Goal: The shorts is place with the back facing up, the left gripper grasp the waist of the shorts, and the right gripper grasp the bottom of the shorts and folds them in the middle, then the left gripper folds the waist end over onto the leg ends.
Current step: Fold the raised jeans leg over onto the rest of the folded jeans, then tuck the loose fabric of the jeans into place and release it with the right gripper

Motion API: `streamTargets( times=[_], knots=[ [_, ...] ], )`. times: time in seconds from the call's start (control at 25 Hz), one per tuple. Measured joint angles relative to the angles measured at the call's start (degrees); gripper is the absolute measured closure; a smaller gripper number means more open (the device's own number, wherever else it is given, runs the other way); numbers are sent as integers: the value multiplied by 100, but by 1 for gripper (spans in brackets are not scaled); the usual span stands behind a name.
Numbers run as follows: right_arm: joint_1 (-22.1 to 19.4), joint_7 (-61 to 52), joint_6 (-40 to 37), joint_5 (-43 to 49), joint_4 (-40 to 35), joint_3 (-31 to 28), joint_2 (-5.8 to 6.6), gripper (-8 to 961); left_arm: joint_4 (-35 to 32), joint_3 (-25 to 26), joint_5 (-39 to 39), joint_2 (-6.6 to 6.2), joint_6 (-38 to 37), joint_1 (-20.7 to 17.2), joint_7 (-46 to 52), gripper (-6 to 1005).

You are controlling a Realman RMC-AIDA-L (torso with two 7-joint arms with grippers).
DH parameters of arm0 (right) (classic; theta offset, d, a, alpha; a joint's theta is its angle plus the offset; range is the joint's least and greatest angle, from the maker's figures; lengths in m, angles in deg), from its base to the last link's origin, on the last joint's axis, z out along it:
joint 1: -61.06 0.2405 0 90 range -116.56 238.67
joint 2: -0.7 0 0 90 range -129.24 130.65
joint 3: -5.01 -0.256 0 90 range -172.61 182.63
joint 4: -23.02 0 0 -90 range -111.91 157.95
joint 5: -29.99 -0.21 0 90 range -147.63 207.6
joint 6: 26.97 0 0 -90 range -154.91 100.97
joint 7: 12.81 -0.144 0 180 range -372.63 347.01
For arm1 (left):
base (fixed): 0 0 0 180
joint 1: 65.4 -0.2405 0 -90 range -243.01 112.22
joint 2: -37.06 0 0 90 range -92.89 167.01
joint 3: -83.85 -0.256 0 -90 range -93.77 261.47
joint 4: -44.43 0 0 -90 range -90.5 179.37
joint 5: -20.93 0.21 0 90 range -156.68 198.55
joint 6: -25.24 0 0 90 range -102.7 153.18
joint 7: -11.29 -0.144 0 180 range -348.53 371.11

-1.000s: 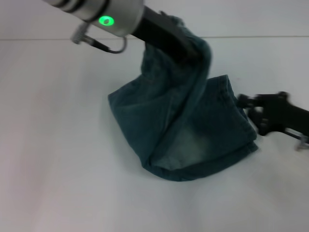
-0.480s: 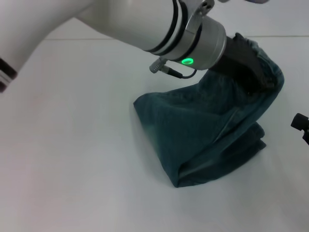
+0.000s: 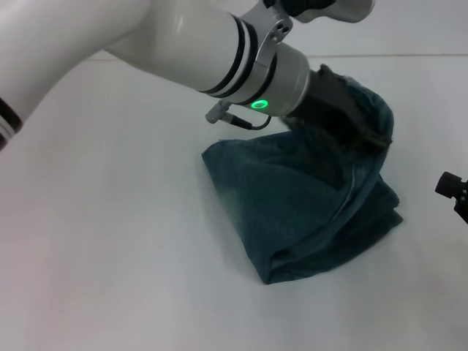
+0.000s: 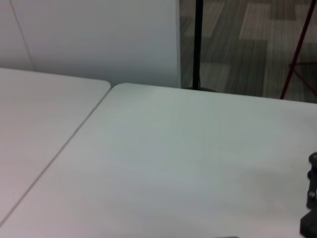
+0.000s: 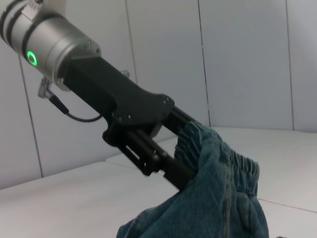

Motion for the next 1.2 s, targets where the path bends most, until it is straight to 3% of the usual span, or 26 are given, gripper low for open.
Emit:
streamTargets(
  times=[0.24, 0.36, 0.68, 0.84, 1.0, 1.2],
  knots=[
    [61, -44, -92, 0, -21, -3, 22, 844, 236, 49, 387, -7, -145, 76, -4, 134],
    [64, -62, -128, -3, -59, -4, 20, 839, 316, 26, 425, -8, -197, 124, -33, 69],
    [60, -216, -167, -22, -263, 4, 0, 825, 93, 352, 429, 9, -116, -26, -223, 69],
    [88, -642, -219, 275, -899, 76, -151, 819, -422, 877, -165, 13, -148, -552, -671, 69],
    [195, -1310, -228, 626, -2014, 91, -414, 812, -718, 1574, -1432, 41, -173, -1497, -1766, 70],
    [645, -2510, -258, 1067, -3129, 152, -339, 803, 127, 2633, -3497, 23, -675, -2561, -3660, 70]
  ],
)
